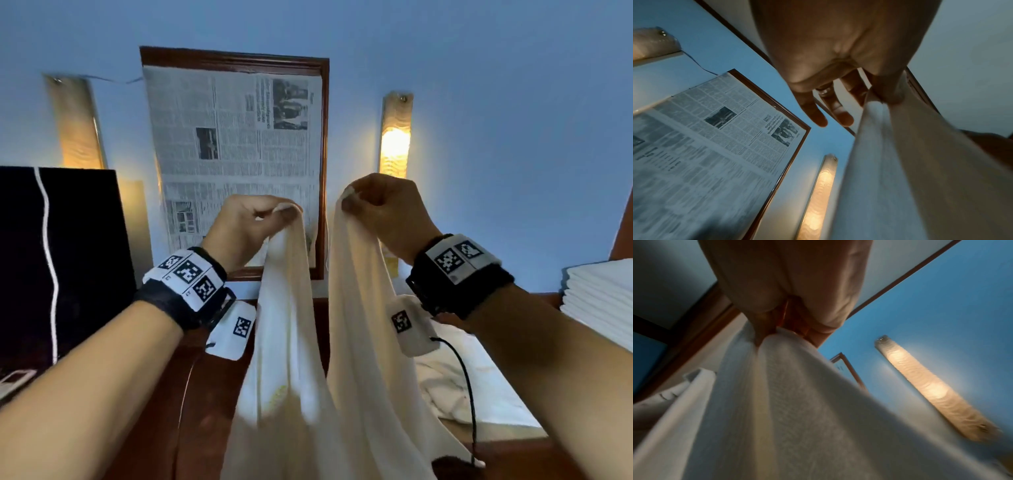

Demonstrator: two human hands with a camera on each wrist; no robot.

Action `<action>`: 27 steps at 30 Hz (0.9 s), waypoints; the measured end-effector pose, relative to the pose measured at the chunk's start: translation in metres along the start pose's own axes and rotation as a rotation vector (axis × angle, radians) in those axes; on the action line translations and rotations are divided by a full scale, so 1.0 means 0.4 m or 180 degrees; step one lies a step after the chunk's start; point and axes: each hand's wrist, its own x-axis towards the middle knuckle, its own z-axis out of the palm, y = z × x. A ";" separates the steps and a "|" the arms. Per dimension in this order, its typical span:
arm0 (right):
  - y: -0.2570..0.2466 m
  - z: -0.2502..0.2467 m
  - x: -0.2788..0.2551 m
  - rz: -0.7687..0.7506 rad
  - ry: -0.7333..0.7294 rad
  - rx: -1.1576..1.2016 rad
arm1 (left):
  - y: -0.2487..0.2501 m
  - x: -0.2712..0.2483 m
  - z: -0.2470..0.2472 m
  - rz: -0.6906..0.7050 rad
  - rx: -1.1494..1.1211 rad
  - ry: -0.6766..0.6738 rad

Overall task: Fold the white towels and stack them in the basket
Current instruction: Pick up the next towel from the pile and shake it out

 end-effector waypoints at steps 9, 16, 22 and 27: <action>-0.113 0.006 0.071 -0.0313 -0.0317 0.0279 | 0.087 0.098 -0.021 -0.0178 -0.1088 0.0288; -0.127 -0.004 0.097 -0.0361 -0.0452 0.0394 | 0.100 0.140 -0.012 -0.0198 -0.1315 0.0201; -0.116 0.014 0.093 -0.0113 -0.0702 0.0910 | 0.097 0.158 -0.011 -0.0372 -0.1275 0.0226; -0.085 0.057 0.077 0.0250 -0.1114 0.1415 | 0.067 0.164 -0.023 -0.0658 -0.1062 0.0218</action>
